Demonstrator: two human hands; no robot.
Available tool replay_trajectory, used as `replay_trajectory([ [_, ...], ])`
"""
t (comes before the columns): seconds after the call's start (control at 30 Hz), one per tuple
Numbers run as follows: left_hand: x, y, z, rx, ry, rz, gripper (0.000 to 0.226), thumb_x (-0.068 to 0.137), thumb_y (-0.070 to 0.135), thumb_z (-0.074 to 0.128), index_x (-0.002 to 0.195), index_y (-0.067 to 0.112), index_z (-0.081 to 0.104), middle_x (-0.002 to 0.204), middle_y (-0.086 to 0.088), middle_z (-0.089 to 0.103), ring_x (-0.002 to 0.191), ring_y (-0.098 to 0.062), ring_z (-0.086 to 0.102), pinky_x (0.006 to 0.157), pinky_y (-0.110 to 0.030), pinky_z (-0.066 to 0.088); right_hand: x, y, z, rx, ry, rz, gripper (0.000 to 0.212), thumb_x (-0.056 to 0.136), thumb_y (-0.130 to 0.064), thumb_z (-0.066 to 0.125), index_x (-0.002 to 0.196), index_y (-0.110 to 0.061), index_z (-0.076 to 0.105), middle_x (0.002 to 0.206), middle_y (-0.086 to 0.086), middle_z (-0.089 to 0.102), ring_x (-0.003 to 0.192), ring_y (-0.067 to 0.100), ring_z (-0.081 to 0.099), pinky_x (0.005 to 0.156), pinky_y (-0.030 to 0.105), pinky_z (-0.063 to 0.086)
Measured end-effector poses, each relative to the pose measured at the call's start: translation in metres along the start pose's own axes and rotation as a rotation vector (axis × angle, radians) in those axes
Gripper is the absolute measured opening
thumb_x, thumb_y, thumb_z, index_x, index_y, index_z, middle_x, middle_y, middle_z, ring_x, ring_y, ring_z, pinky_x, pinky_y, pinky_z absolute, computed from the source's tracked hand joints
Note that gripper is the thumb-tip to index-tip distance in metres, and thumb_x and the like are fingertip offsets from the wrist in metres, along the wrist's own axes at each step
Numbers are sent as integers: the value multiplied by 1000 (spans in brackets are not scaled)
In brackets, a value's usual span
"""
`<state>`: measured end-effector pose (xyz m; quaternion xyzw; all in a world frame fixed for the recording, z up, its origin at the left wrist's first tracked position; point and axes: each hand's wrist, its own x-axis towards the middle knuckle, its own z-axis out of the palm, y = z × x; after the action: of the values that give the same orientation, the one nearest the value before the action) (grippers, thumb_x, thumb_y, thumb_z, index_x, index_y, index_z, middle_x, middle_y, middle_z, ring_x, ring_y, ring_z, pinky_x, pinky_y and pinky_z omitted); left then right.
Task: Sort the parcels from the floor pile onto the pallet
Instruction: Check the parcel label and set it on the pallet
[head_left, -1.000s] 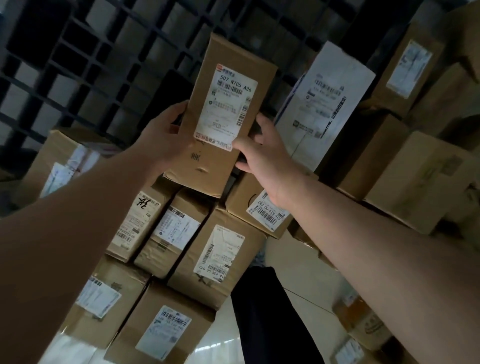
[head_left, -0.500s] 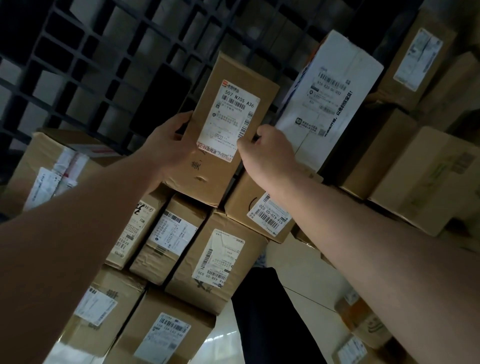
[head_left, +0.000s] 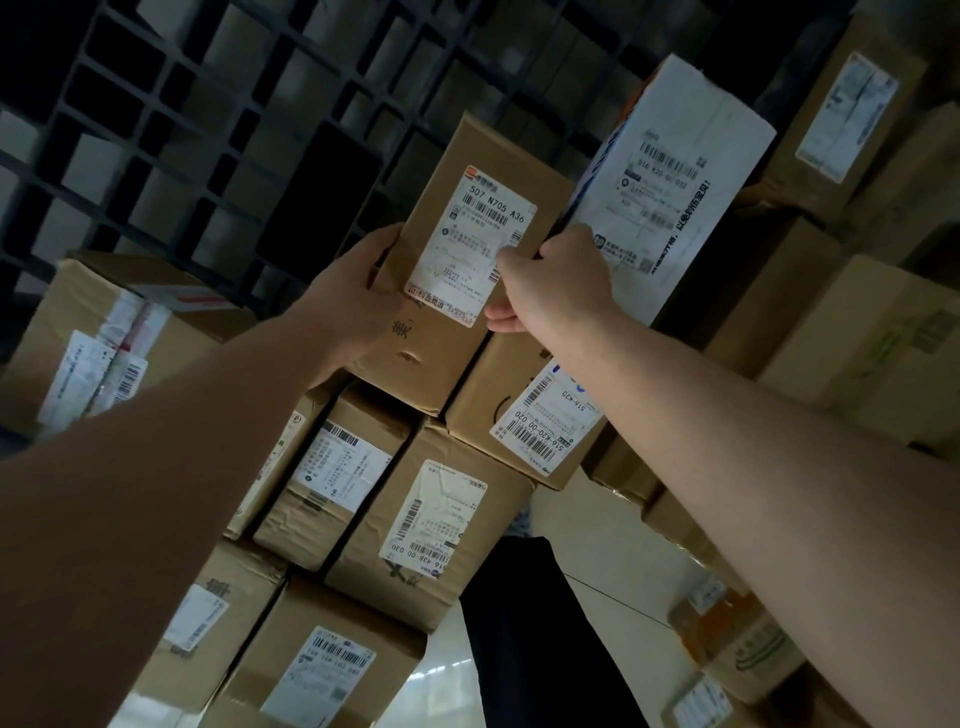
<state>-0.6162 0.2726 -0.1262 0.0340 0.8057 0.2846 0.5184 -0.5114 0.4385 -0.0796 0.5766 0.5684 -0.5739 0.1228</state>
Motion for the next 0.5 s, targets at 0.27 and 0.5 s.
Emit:
replay_trajectory([
  [0.27,-2,-1,-1,204,27,11,68,105,27,48,157,56,16,124,5,60,88,-9,61,62,-27,45,-5,7,3,-194,-58,-107,40,102,-19,65,131,-9,39,128,17,68,107,27,74,72,24,64],
  [0.5,-29,16,-3,470,160,125,82,101,18,52,161,49,5,158,-5,36,115,-29,60,64,-30,49,-31,2,10,-357,-102,-221,50,102,-29,64,146,-12,43,145,9,57,116,20,61,49,2,39],
])
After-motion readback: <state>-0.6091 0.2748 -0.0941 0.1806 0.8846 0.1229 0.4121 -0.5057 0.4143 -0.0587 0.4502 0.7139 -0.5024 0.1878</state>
